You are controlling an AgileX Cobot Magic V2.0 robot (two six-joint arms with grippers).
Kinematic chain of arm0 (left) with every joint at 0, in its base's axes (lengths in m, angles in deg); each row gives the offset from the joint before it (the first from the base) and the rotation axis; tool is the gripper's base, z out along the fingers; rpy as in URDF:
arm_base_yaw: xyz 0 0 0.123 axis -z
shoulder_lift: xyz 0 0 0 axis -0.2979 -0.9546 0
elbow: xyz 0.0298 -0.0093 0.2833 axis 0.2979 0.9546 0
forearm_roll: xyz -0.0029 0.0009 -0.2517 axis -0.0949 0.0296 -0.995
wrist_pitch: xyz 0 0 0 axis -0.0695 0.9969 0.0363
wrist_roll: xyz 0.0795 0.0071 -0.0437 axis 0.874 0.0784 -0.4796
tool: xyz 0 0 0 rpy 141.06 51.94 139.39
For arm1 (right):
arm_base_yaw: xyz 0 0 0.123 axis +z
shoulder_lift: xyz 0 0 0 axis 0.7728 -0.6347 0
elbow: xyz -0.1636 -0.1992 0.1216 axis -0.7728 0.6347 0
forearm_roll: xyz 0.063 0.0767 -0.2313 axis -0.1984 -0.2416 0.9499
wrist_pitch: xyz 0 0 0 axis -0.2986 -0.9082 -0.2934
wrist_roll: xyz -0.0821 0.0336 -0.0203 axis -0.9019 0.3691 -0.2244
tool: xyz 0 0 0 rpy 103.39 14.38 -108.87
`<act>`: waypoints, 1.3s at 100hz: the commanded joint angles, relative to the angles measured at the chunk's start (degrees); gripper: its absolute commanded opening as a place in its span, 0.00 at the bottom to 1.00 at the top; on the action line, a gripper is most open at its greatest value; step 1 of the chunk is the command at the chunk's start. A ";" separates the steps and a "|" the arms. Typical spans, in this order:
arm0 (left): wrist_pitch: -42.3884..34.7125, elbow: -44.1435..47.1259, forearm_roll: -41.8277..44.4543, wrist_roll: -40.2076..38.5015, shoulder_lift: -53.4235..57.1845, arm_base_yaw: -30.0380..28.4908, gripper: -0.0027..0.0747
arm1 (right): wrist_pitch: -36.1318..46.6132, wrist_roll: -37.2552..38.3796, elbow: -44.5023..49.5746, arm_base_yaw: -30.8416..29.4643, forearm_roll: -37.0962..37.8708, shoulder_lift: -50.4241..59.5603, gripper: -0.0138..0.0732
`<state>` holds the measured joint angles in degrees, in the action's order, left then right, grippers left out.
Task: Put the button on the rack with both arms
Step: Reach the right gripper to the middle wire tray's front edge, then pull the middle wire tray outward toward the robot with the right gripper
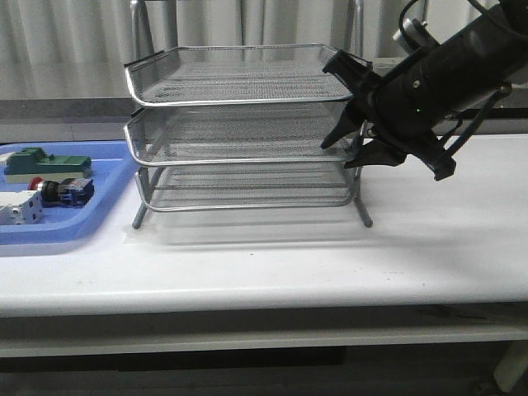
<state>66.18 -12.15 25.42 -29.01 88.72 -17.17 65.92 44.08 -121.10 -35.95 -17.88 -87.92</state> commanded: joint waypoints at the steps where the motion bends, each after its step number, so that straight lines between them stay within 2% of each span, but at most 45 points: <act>1: -4.84 2.64 -0.43 -0.63 1.93 -0.16 0.01 | -2.48 -1.55 -1.69 -0.28 -2.00 1.99 0.43; 11: -4.84 2.64 -0.43 -0.63 1.93 -0.16 0.01 | -2.71 -1.55 -1.57 -0.28 -2.00 1.60 0.33; 21: -4.84 2.64 -0.43 -0.63 1.93 -0.16 0.01 | -2.55 -1.55 -1.46 -0.28 -1.95 1.60 0.19; 31: -4.84 2.64 -0.43 -0.63 1.93 -0.16 0.01 | -2.42 -1.59 -1.26 -0.28 -1.95 1.60 0.11; 67: -4.84 2.64 -0.43 -0.63 1.93 -0.16 0.01 | -3.42 -5.25 4.93 -0.28 -0.86 2.33 0.10; 81: -4.84 2.64 -0.43 -0.63 1.93 -0.16 0.01 | -3.90 -8.53 8.71 0.02 -0.86 4.74 0.10; 130: -4.84 2.64 -0.43 -0.63 1.93 -0.16 0.01 | -5.94 -12.88 22.30 0.02 -0.86 14.07 0.10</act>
<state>66.10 -12.15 25.42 -29.01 88.72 -17.17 59.03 34.23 -100.57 -36.08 -23.01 -76.11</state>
